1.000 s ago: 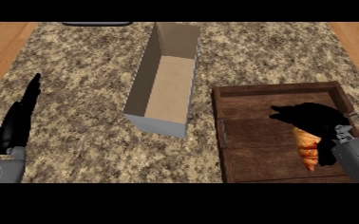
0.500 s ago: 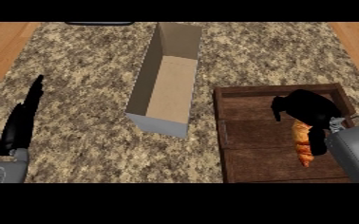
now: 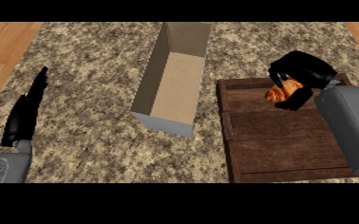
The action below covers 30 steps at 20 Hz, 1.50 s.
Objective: Pick the croissant from the tray and place it in the cardboard box
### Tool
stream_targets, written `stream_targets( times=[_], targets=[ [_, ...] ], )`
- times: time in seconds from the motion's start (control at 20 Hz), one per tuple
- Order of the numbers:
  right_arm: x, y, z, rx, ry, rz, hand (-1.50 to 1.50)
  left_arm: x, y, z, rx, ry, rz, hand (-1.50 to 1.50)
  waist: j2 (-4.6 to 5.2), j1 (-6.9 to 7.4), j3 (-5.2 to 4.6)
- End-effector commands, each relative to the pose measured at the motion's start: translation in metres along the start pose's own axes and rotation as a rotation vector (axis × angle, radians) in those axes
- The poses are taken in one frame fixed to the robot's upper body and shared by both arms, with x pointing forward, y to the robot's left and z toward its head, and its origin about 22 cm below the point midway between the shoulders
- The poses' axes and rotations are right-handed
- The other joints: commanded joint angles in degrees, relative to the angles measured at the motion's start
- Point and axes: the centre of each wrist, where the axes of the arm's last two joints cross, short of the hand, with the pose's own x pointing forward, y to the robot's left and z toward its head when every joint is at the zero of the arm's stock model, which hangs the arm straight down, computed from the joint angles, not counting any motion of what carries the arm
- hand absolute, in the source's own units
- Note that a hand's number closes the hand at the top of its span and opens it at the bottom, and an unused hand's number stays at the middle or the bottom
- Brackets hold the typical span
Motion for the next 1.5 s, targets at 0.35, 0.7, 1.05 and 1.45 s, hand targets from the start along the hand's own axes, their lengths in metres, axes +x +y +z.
stream_targets(
  times=[0.35, 0.7, 1.05, 1.45],
  targets=[
    [-0.015, -0.065, -0.01, -0.464, -0.198, 0.013, 1.5, -0.011, 0.017, 0.004, 0.016, 0.026, -0.018, 0.0, -0.65, -1.7, 0.03],
    [0.025, -0.123, -0.043, -0.431, -0.374, -0.081, 1.5, -0.01, 0.011, 0.012, 0.007, 0.039, 0.001, 0.0, -1.11, -2.49, -0.05],
    [0.094, -0.129, -0.096, -0.363, -0.443, -0.3, 1.5, -0.013, 0.016, 0.009, 0.015, 0.055, -0.009, 0.0, -1.22, -2.92, -0.08],
    [0.171, -0.129, -0.145, -0.295, -0.376, -0.442, 1.5, -0.017, 0.022, -0.001, 0.043, 0.057, -0.013, 0.0, -0.94, -2.86, -0.1]
  ],
)
